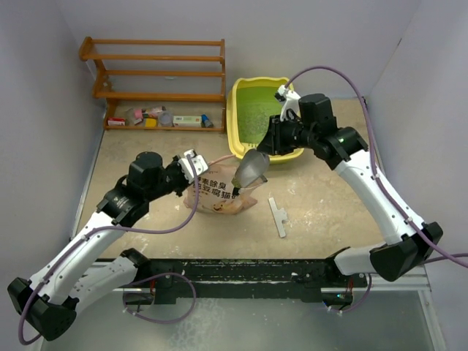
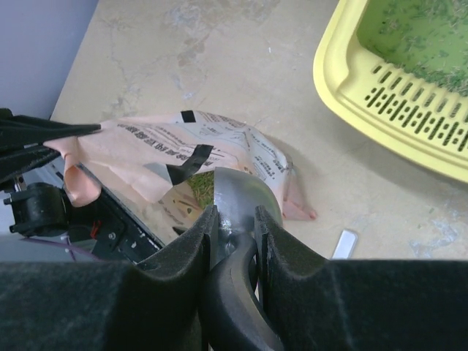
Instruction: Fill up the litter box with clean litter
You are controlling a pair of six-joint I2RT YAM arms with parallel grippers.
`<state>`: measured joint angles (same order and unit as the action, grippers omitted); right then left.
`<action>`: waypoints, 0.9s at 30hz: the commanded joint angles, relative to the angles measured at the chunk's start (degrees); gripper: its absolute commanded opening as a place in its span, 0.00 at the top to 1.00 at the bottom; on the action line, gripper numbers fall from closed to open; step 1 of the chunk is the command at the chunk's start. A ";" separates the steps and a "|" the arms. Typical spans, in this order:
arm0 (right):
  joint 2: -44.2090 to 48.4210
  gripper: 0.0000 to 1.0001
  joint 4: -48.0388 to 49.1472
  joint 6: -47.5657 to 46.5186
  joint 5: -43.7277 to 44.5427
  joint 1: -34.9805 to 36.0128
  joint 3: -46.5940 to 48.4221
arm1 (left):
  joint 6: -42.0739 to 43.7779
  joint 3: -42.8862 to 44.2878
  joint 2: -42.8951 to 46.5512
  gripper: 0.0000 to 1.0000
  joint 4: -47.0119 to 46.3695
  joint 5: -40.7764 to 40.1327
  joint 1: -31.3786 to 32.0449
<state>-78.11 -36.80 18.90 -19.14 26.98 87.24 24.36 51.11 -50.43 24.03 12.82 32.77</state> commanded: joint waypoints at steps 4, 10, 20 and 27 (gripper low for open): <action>0.35 1.00 7.60 0.66 8.39 5.55 -2.58 | -5.57 -3.99 1.90 1.00 -14.29 -2.15 -0.17; 1.03 1.00 9.18 0.20 16.81 10.13 -3.69 | -7.61 -6.60 1.34 1.00 -17.18 -1.77 -0.17; 0.03 1.00 18.57 1.38 28.13 17.30 -15.32 | -9.17 -8.10 3.48 1.00 -19.82 -2.58 -0.17; -2.07 1.00 21.20 2.24 31.98 19.59 -18.55 | -12.13 -9.99 6.84 1.00 -22.22 -3.33 -0.24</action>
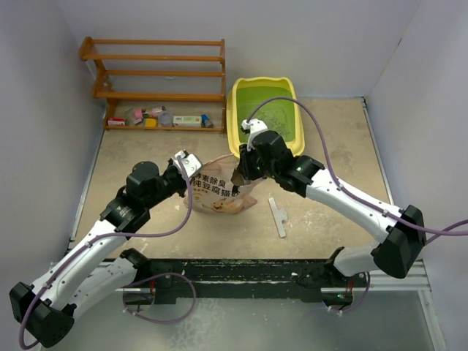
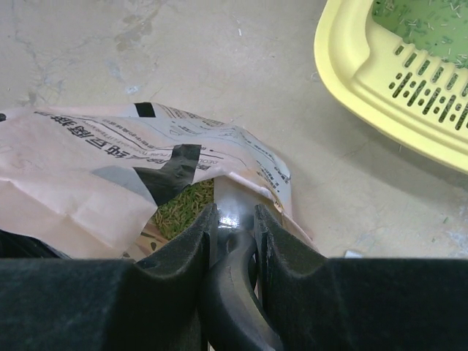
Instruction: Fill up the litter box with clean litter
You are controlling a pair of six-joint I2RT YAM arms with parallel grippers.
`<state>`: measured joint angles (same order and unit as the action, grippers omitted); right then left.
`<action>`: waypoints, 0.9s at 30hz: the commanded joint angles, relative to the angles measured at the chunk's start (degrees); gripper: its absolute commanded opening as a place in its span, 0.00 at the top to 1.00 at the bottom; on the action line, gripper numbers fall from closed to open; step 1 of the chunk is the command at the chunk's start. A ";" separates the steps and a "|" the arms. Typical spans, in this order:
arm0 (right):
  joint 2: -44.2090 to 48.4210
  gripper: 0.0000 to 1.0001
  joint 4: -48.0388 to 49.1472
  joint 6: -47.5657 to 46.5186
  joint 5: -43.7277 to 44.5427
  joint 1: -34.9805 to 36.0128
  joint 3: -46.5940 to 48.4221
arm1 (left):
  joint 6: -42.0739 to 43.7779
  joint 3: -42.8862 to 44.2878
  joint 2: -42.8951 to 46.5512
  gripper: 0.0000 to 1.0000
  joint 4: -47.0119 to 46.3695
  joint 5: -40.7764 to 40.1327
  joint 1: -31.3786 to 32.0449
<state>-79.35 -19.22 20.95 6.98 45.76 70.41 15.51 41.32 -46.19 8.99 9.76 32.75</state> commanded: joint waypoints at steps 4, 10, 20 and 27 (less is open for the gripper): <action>-2.19 1.00 4.45 0.28 9.20 2.23 -2.52 | -4.51 -0.39 3.02 1.00 -8.51 0.20 -0.16; -3.86 1.00 5.96 1.07 11.03 3.86 -5.00 | -5.86 -0.92 3.63 1.00 -9.69 0.04 -0.17; -7.54 1.00 7.80 4.02 11.00 5.11 -9.61 | -6.10 -0.77 3.32 1.00 -10.00 0.93 -0.15; -10.12 1.00 10.09 9.24 8.91 5.13 -14.80 | -6.25 -0.98 3.93 1.00 -9.84 1.26 -0.15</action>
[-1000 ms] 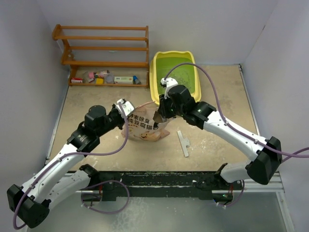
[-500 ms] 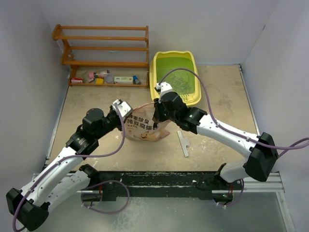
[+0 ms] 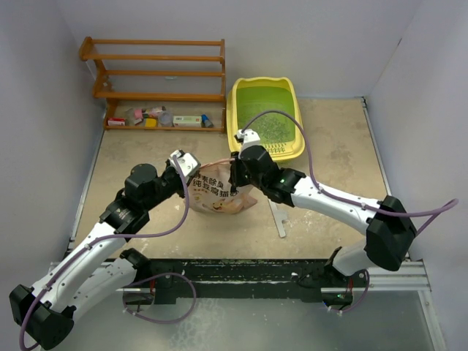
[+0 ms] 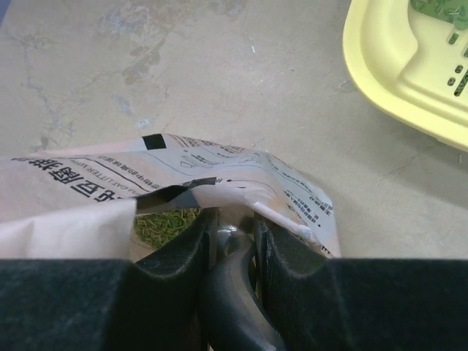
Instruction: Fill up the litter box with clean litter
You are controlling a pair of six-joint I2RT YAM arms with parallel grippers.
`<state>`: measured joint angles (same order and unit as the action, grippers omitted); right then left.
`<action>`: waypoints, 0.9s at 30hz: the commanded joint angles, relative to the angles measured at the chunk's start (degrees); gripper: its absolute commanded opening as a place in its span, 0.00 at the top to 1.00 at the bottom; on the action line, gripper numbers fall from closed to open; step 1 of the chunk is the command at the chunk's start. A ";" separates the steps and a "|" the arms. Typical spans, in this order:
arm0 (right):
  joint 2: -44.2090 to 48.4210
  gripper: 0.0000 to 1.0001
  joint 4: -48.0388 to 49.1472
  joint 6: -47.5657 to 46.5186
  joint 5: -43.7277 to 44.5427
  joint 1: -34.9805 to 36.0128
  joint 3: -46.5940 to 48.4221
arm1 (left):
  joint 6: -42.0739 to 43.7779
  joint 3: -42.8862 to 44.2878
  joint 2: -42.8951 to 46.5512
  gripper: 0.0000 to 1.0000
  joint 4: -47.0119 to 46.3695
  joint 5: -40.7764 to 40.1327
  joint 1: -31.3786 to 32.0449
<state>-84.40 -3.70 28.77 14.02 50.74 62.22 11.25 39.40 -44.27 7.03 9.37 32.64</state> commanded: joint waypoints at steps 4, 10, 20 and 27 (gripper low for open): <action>-6.45 1.00 -3.13 3.57 -0.06 0.15 -9.18 | -1.81 1.25 1.45 1.00 -7.13 2.05 -0.04; -8.50 1.00 -0.54 5.56 -2.82 0.15 -10.72 | -1.76 1.69 0.73 1.00 -6.39 2.56 -0.04; -10.65 1.00 5.78 8.43 -10.26 0.15 -11.94 | -1.61 1.60 0.48 1.00 -6.00 2.76 -0.04; -9.23 1.00 13.71 14.96 -18.89 0.15 -14.97 | -1.13 2.02 -0.42 1.00 -5.34 2.14 -0.04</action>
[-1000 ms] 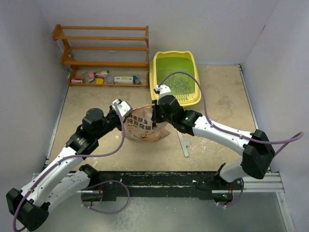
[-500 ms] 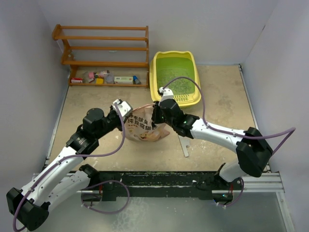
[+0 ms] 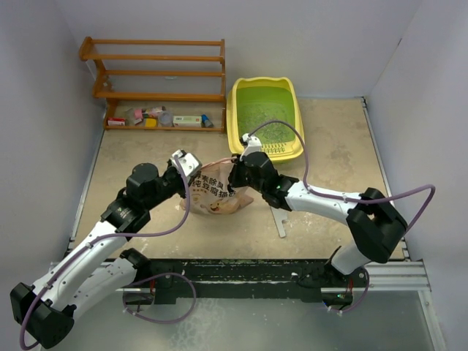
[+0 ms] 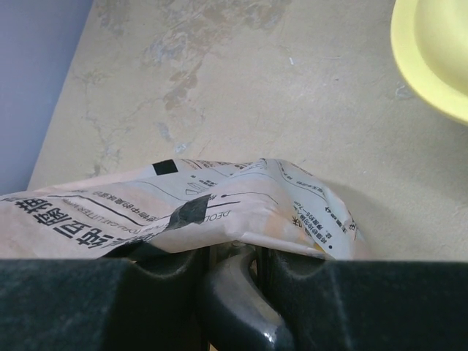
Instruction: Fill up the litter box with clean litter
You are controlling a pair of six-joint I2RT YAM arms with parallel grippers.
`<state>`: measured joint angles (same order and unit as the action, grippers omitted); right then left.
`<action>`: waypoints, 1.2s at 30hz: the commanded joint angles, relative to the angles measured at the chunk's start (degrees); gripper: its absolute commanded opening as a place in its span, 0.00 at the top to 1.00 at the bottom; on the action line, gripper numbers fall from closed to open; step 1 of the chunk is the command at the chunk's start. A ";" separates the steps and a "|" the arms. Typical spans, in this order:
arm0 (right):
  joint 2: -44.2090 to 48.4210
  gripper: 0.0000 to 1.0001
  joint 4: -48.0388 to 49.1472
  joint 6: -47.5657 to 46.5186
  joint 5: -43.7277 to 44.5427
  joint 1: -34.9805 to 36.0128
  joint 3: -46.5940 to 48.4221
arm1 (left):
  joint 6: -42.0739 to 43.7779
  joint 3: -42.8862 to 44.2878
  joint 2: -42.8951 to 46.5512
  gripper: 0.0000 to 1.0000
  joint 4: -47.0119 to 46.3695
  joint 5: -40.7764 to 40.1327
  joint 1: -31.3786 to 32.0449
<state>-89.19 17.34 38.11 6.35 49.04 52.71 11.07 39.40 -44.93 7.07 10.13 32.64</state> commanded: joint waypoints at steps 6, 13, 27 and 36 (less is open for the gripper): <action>-1.44 1.00 -2.64 10.58 -14.01 1.84 -6.31 | -0.86 2.25 -0.69 1.00 -4.38 0.60 -0.04; 2.23 1.00 2.28 16.63 -15.15 1.59 -8.35 | -0.79 2.78 -1.35 1.00 -3.23 -0.31 -0.04; -0.88 1.00 33.76 29.70 -23.84 -5.38 -18.99 | -0.74 1.97 0.81 1.00 -3.24 -2.37 -0.04; -0.55 1.00 42.14 32.66 -26.22 -9.04 -22.72 | -0.62 1.34 2.59 1.00 -3.74 -3.90 -0.05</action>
<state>-90.06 55.05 65.32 -13.76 41.36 32.03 11.05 39.51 -45.08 8.60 10.33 33.19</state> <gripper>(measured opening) 0.262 0.015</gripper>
